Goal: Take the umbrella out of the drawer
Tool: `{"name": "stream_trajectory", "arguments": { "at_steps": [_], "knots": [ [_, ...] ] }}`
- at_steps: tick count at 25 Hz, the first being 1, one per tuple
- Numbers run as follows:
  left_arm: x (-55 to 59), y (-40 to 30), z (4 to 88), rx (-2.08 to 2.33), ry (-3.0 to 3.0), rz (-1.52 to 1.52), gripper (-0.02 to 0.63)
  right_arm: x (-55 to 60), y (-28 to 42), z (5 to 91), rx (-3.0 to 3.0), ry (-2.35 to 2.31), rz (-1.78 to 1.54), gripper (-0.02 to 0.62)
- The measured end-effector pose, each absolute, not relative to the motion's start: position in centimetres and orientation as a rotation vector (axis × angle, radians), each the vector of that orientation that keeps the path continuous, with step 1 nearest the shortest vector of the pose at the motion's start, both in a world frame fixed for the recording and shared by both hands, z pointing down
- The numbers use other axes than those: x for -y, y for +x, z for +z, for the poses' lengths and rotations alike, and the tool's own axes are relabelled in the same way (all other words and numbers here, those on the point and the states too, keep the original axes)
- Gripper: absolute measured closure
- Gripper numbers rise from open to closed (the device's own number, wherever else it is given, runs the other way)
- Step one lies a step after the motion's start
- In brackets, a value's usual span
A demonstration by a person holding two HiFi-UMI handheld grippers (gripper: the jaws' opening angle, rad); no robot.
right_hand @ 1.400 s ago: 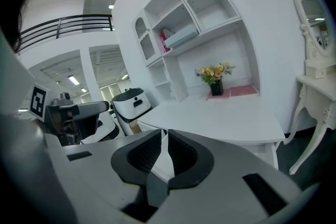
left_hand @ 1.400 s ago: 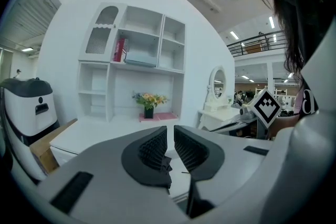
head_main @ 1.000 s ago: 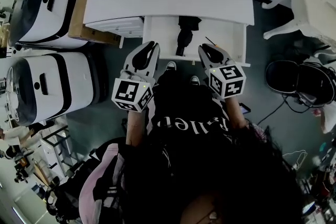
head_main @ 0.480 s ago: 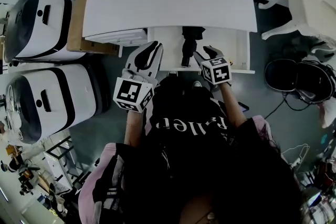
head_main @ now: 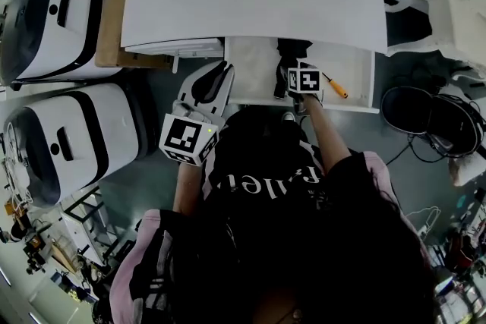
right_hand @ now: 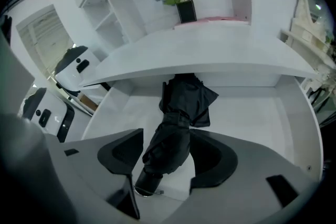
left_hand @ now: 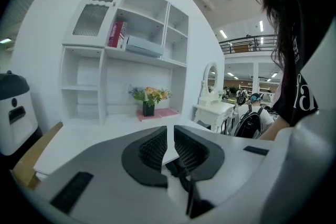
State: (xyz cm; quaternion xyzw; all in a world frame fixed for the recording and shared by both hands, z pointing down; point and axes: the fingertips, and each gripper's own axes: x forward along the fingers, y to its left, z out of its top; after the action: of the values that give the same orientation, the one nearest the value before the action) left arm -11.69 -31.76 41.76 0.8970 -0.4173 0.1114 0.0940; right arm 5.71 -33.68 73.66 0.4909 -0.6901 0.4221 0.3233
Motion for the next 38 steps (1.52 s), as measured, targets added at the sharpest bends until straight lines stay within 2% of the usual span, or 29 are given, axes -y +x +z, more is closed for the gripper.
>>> {"name": "stream_trajectory", "arguments": {
  "at_steps": [10,24,38],
  "knots": [
    [34.1,-15.5,43.3,1.250,2.632,0.348,0.565,34.7,4.9,79.0,1.538,1.417,1.304,0.321],
    [35.1,-19.1,45.6,1.310,2.572,0.396,0.565,37.4,5.3,81.6,1.362,1.577,1.128,0.313],
    [34.9,-19.9,45.0,1.367,2.523,0.332,0.565,35.4,4.7,79.3,1.393,1.452,1.663,0.314]
  ]
}}
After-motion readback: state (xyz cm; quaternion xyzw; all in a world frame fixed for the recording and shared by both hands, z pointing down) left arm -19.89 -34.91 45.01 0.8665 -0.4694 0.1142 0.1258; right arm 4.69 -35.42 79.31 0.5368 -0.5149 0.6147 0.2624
